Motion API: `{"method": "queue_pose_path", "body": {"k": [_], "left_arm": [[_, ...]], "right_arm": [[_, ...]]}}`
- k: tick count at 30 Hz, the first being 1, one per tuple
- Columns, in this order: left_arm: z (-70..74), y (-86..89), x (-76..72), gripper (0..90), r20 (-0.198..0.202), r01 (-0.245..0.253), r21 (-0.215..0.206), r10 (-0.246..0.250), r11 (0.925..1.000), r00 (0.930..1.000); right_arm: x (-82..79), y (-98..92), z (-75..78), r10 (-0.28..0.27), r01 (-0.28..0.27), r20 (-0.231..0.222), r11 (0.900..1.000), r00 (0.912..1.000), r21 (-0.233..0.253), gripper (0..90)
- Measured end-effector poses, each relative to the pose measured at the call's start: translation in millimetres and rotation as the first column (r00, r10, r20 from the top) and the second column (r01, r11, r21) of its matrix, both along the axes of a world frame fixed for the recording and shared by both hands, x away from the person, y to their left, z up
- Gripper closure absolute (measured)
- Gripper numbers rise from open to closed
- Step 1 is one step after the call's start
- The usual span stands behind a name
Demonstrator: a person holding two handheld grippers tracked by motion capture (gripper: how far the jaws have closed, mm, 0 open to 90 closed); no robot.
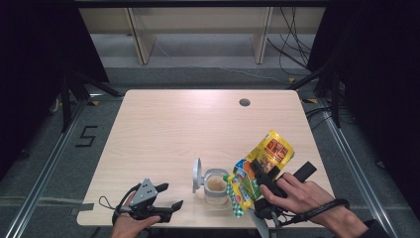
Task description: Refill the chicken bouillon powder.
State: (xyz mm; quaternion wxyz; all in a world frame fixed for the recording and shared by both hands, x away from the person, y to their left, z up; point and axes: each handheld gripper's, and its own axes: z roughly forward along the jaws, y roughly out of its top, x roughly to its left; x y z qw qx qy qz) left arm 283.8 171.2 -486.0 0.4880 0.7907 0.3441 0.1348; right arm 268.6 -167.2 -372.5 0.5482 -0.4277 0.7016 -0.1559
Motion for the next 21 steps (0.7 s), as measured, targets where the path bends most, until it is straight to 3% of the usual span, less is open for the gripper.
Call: {"method": "queue_pose_path", "body": {"k": [1, 8, 12, 21], "left_arm": [[-0.4, -1.1, -0.3, 21.9, -0.003, -0.005, -0.014, 0.004, 0.9999, 1.0], [-0.2, -0.1, 0.2, 21.9, -0.001, 0.003, -0.005, -0.003, 1.0, 1.0], [-0.5, -1.0, 0.0, 21.9, -0.002, -0.002, -0.016, 0.002, 0.9999, 1.0], [-0.2, 0.0, 0.2, 21.9, -0.001, 0.003, -0.004, -0.003, 1.0, 1.0]], "right_arm": [[-0.6, -0.8, -0.5, -0.013, 0.013, 0.0, 1.0, 0.9999, 0.01, 67.6], [-0.7, -0.6, -0.9, -0.014, 0.014, 0.001, 1.0, 0.9999, 0.019, 67.9], [0.0, -0.4, -0.1, -0.009, 0.009, 0.007, 1.0, 0.9999, 0.0, 68.0], [-0.4, -0.9, 0.2, -0.011, 0.011, 0.003, 1.0, 0.9999, 0.009, 68.3]]}}
